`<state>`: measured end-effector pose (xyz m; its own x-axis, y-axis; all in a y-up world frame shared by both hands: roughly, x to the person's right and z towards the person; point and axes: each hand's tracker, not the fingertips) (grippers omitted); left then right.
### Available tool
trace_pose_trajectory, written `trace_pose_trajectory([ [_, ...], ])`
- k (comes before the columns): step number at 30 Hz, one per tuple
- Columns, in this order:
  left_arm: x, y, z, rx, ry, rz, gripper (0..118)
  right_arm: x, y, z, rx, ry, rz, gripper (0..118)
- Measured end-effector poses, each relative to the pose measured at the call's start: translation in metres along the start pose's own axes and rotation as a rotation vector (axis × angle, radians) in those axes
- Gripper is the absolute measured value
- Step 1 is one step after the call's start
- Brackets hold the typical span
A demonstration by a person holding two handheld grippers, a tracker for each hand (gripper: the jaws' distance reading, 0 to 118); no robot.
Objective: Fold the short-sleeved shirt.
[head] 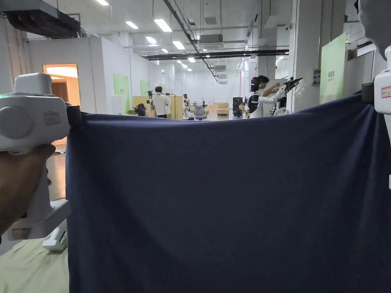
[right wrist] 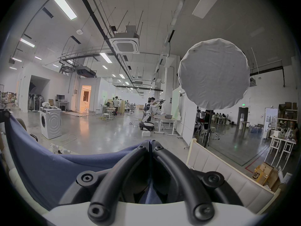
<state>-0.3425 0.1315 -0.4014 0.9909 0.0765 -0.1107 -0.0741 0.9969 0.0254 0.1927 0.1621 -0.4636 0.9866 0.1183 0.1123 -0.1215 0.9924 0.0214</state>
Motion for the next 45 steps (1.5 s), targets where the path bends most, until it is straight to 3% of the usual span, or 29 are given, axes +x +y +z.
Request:
trace_pose_trajectory([
  [8,0.000,-0.018,-0.059,-0.019,0.021,0.014,7,-0.019,-0.007,-0.063,-0.003,-0.017,0.034,4],
  [11,0.010,-0.028,-0.078,-0.034,0.091,-0.055,7,-0.030,-0.007,-0.080,0.032,-0.021,0.049,4],
  [18,0.013,-0.045,-0.110,-0.064,0.084,0.007,7,-0.049,-0.012,-0.117,-0.005,-0.031,0.082,4],
  [20,0.014,-0.066,-0.113,-0.096,0.072,-0.041,7,-0.047,-0.030,-0.118,-0.039,-0.016,0.088,4],
  [25,0.006,-0.137,-0.111,-0.213,0.018,0.054,7,-0.043,-0.105,-0.116,-0.159,0.047,0.004,4],
  [27,0.005,-0.175,-0.097,-0.237,-0.005,0.094,7,-0.041,-0.150,-0.100,-0.187,0.073,-0.094,4],
  [33,0.001,-0.288,-0.056,-0.397,-0.048,0.128,7,-0.039,-0.279,-0.039,-0.345,0.139,-0.114,4],
  [37,-0.008,-0.341,0.002,-0.411,-0.086,0.192,7,-0.020,-0.336,0.019,-0.400,0.185,-0.244,4],
  [45,-0.051,-0.393,0.154,-0.452,-0.086,0.241,7,0.034,-0.421,0.187,-0.412,0.171,-0.254,4],
])
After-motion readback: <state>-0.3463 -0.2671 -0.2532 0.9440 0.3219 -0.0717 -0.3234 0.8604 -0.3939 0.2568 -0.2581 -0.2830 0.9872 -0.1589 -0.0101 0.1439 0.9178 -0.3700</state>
